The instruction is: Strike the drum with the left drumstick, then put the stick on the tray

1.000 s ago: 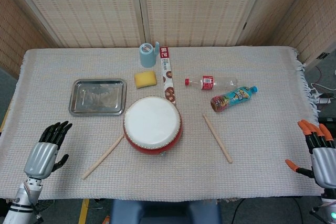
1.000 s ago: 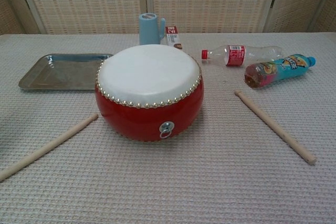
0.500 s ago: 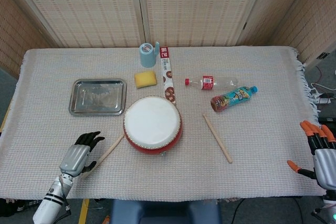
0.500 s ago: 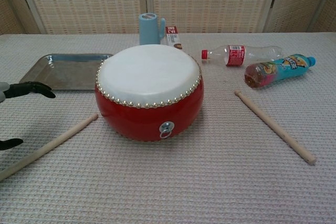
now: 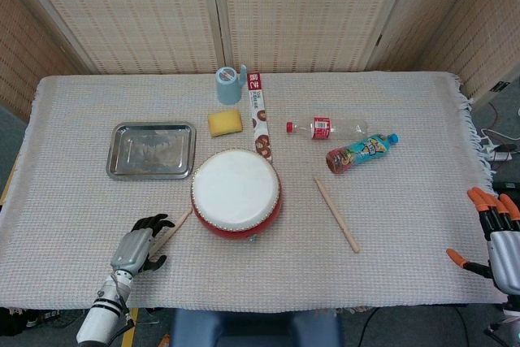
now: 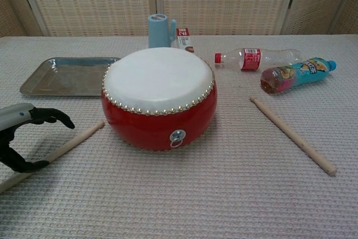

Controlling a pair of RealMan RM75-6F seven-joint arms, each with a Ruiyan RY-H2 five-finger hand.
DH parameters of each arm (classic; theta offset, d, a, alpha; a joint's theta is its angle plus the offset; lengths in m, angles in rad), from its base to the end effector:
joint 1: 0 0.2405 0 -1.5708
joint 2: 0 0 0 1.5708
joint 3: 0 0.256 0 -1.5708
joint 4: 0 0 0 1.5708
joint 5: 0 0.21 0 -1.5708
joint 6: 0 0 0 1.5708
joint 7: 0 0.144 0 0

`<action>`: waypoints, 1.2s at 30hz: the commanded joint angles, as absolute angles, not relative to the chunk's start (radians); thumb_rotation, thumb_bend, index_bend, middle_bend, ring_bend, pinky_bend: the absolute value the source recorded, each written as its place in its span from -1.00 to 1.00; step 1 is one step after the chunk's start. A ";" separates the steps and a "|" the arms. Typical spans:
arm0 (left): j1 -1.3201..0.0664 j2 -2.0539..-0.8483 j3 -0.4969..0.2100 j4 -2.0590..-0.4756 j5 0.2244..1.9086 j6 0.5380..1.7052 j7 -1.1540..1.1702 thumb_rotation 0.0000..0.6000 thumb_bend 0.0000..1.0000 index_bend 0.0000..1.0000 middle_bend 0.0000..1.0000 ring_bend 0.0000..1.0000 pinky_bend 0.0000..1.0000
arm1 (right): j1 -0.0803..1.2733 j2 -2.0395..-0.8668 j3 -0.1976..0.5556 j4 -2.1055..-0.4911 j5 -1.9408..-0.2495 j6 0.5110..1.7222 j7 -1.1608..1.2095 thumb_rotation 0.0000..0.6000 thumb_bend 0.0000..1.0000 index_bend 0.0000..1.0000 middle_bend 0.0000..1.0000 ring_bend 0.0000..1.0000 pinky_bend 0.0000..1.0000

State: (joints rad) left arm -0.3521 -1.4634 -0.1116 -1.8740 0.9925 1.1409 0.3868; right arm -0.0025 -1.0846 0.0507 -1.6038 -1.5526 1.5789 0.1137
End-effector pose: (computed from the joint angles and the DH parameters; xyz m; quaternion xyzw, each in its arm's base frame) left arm -0.2058 0.2248 0.0030 -0.6072 -0.5833 -0.3331 0.4244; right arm -0.3170 -0.1536 0.1802 0.5613 -0.3936 0.4229 0.5926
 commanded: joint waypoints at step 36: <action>-0.415 -1.653 -0.168 -1.710 0.763 1.282 0.536 1.00 -0.24 -0.18 -0.69 -0.80 -0.88 | -0.006 -1.092 0.054 -1.568 -1.538 1.572 0.160 1.00 -0.96 -1.00 -0.89 -1.00 -1.00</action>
State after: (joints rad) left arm -0.4172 -1.6565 -0.1699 -1.7081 0.7668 1.2828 0.5364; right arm -0.0060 -1.0916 0.0537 -1.5678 -1.5376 1.5713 0.1593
